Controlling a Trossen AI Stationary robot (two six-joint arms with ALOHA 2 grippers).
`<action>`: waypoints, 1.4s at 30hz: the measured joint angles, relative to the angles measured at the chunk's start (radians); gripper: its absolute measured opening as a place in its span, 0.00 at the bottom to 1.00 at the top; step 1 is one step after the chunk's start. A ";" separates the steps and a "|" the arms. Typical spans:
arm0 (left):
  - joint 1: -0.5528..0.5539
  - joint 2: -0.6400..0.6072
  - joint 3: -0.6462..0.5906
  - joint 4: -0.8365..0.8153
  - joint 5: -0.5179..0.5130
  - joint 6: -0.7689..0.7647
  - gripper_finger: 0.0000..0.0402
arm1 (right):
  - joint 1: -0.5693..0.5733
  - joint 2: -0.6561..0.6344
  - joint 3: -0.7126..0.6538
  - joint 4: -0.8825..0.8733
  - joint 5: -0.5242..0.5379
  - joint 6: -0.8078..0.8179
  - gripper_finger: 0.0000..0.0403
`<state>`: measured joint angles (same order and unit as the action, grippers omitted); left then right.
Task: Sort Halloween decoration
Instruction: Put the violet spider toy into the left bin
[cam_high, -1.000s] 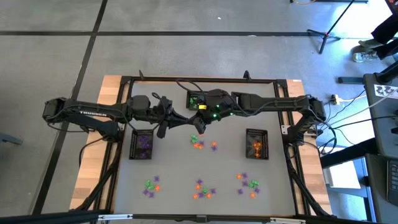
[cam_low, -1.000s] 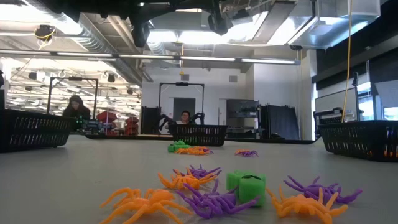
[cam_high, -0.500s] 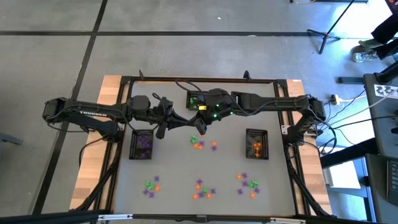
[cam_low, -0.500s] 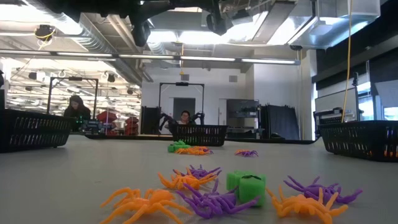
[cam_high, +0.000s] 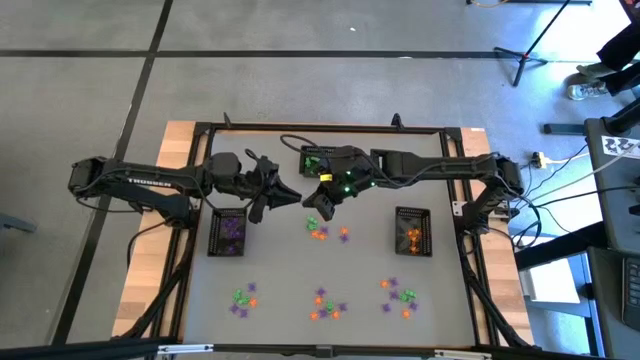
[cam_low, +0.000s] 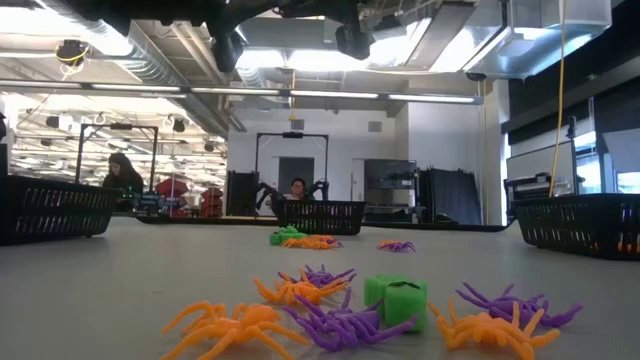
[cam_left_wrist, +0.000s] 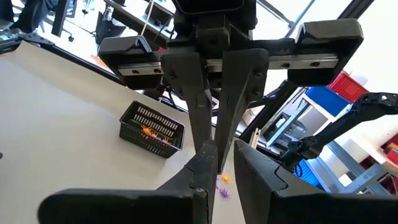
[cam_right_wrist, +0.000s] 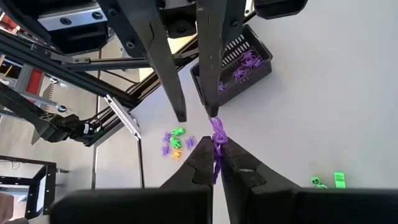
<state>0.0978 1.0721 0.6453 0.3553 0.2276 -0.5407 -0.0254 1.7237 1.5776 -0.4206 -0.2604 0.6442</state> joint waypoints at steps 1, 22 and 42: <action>0.000 0.000 0.000 0.000 0.000 0.000 0.12 | 0.000 0.000 0.000 0.000 0.007 0.000 0.03; 0.000 0.000 0.000 -0.100 0.000 -0.029 0.32 | -0.001 0.000 0.000 0.006 0.018 0.002 0.03; 0.000 0.001 0.000 -0.090 -0.006 -0.014 0.32 | 0.000 -0.001 0.000 0.032 0.035 0.004 0.03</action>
<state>0.0978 1.0731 0.6453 0.2649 0.2211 -0.5549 -0.0257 1.7229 1.5772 -0.3889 -0.2256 0.6481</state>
